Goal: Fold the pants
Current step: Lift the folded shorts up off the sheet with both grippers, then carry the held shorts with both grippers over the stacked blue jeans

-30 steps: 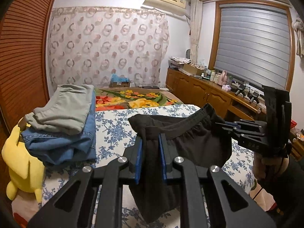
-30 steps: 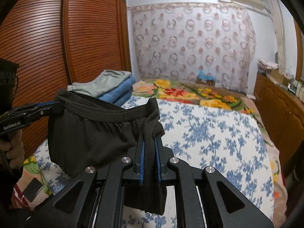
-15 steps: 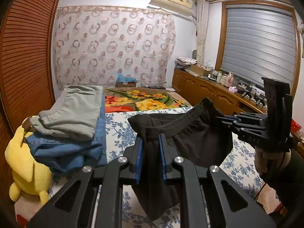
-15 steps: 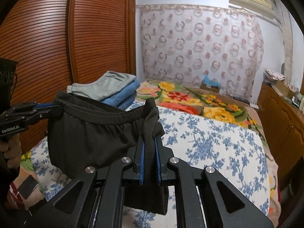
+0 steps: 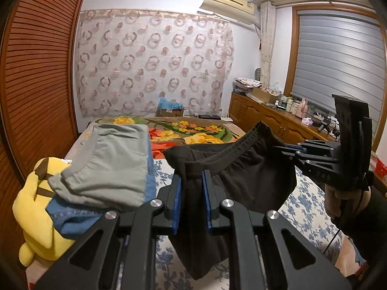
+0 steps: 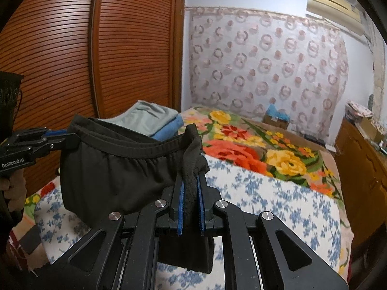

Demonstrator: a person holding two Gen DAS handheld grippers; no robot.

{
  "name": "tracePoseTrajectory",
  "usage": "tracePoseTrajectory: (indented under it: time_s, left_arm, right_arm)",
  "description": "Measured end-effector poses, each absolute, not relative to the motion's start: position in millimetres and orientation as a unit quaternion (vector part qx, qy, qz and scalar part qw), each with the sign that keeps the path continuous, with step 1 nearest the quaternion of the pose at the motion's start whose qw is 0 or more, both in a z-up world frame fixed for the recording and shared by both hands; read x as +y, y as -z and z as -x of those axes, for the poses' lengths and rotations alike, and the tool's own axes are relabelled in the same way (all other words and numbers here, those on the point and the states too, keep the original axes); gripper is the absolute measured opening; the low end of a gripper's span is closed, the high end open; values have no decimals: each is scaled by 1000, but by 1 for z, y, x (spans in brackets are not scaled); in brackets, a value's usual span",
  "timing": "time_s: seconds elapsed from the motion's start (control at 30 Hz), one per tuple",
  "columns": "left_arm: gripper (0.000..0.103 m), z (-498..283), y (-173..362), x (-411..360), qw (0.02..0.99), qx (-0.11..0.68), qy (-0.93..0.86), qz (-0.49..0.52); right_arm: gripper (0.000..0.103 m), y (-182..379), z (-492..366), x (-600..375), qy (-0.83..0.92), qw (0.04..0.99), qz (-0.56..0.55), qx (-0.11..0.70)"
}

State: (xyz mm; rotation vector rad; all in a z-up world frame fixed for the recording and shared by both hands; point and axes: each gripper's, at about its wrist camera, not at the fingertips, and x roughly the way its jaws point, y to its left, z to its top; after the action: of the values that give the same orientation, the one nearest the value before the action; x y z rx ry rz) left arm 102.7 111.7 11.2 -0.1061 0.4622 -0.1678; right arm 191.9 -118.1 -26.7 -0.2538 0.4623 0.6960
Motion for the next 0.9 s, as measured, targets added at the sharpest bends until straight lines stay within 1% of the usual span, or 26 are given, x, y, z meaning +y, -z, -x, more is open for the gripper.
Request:
tracePoseTrajectory:
  time_s: [0.57, 0.9]
  left_arm:
    - [14, -130, -32, 149, 976, 209, 48, 49]
    - [14, -133, -34, 176, 979, 194, 25, 61]
  right_arm:
    - [7, -3, -247, -63, -369, 898, 149, 191]
    - [7, -16, -272, -26, -389, 890, 164, 175]
